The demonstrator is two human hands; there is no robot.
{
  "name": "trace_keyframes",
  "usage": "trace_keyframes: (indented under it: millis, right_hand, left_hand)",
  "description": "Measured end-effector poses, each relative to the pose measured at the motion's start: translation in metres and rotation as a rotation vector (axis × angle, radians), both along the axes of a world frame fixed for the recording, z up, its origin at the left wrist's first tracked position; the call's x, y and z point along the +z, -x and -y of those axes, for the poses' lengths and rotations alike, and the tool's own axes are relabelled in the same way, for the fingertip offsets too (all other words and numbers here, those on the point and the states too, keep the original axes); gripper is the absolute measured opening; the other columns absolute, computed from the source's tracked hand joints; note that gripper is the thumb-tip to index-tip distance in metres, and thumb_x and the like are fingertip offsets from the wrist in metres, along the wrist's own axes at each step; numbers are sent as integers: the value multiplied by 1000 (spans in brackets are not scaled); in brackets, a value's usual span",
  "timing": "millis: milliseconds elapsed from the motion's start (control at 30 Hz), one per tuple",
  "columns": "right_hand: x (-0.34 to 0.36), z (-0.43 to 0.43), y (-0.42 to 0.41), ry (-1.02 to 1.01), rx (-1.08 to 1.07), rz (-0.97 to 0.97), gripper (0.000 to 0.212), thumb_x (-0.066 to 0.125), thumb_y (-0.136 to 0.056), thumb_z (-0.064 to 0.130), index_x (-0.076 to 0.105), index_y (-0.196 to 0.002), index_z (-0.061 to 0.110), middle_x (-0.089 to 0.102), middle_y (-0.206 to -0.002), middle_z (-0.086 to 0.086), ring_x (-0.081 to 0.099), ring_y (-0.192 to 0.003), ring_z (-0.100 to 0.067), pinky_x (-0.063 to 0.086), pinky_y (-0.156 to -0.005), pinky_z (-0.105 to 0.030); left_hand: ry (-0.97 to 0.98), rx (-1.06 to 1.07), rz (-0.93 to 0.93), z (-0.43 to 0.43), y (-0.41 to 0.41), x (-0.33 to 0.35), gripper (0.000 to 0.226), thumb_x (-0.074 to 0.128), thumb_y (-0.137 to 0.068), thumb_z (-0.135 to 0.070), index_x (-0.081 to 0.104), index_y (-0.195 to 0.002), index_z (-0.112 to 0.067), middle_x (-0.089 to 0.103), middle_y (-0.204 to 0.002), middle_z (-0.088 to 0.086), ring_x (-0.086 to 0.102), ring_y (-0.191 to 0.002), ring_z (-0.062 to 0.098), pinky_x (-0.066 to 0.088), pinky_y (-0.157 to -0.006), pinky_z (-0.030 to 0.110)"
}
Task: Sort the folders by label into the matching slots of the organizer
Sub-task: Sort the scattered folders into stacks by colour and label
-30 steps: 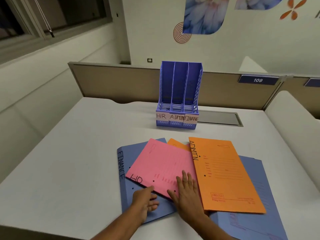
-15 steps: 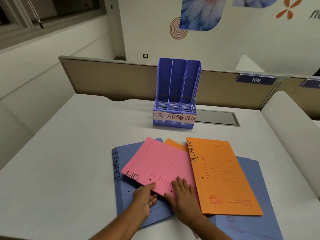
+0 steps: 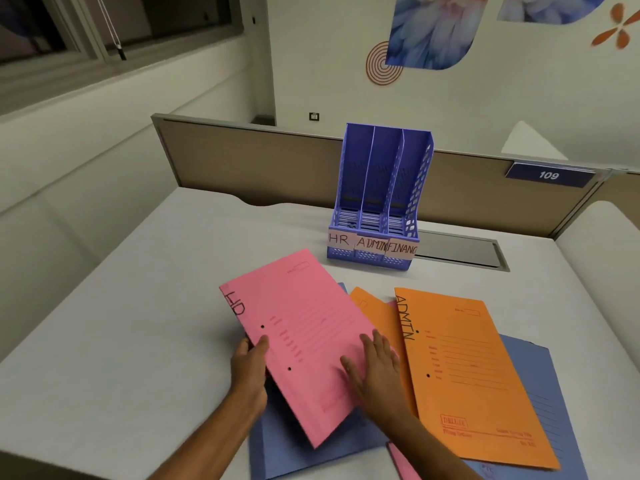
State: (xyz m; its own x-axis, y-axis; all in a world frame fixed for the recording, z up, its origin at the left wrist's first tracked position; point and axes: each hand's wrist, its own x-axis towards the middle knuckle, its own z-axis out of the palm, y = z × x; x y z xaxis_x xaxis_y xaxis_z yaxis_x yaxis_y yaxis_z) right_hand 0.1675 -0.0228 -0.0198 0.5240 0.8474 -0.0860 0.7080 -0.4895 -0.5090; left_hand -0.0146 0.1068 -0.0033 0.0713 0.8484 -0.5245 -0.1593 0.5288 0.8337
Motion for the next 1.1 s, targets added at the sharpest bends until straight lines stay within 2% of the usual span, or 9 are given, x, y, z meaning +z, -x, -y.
trace_keyframes:
  millis: [133, 233, 333, 467, 633, 700, 800, 967, 1100]
  right_hand:
    - [13, -19, 2, -147, -143, -209, 65, 57, -94, 41, 33, -148, 12, 37, -153, -10, 36, -141, -28, 31, -115, -43]
    - [19, -33, 17, -148, -230, -572, 53, 63, -92, 34, 44, -139, 17, 62, -127, -6, 62, -110, -23, 52, -87, -34]
    - [21, -45, 39, -102, -271, -744, 29, 62, -90, 24, 58, -119, 20, 70, -98, -3, 67, -82, -15, 52, -64, -26]
    - [18, -60, 76, -87, -304, -788, 31, 56, -83, 0, 62, -111, 12, 72, -92, -10, 68, -80, -24, 54, -70, -35]
    - [3, -80, 132, -55, -248, -816, 38, 52, -80, -8, 61, -112, 10, 70, -84, -2, 63, -68, -9, 47, -59, -13]
    - [-3, -87, 153, 0, -206, -847, 38, 51, -80, -8, 60, -112, 10, 71, -85, -3, 64, -70, -11, 50, -63, -19]
    - [-6, -100, 179, 99, -110, -849, 38, 48, -81, -6, 58, -114, 11, 72, -98, -10, 69, -89, -23, 57, -82, -33]
    - [-6, -118, 203, 204, -14, -757, 36, 51, -90, 5, 49, -120, 24, 59, -79, 4, 59, -69, -5, 46, -56, -12]
    - [-3, -130, 214, 269, -7, -701, 42, 54, -93, 9, 43, -130, 27, 61, -89, 4, 65, -86, -12, 58, -76, -24]
  left_hand:
    - [-5, -25, 13, -31, 36, 9, 14, 57, -99, -19, 65, -109, -13, 73, -101, 16, 68, -86, 33, 60, -74, 45]
    - [21, -61, 34, -54, 61, 13, 20, 58, -98, -23, 67, -114, -14, 74, -104, 20, 68, -96, 40, 54, -85, 64]
    - [-13, -86, 28, -71, 83, 14, 19, 60, -97, -24, 69, -113, -18, 76, -103, 16, 70, -94, 39, 56, -85, 61]
    - [-133, -94, -134, -91, 109, 9, 17, 66, -93, -24, 69, -110, -23, 78, -97, 10, 75, -86, 32, 61, -75, 47]
    - [-298, -115, -564, -116, 152, -9, 34, 69, -89, -22, 63, -122, -16, 73, -104, 10, 71, -84, 30, 60, -77, 45]
    - [-327, -113, -680, -128, 171, -13, 41, 69, -89, -22, 60, -128, -14, 71, -105, 12, 68, -83, 30, 56, -73, 38]
    - [-341, -112, -756, -147, 197, -18, 44, 68, -90, -23, 58, -131, -14, 69, -105, 13, 65, -76, 26, 52, -64, 32]
    - [-339, -116, -782, -167, 224, -26, 44, 67, -92, -23, 56, -133, -13, 69, -112, 17, 60, -62, 11, 43, -50, 21]
    - [-326, -136, -779, -178, 232, -34, 48, 66, -93, -22, 51, -138, -13, 65, -121, 20, 60, -63, 12, 45, -49, 22]
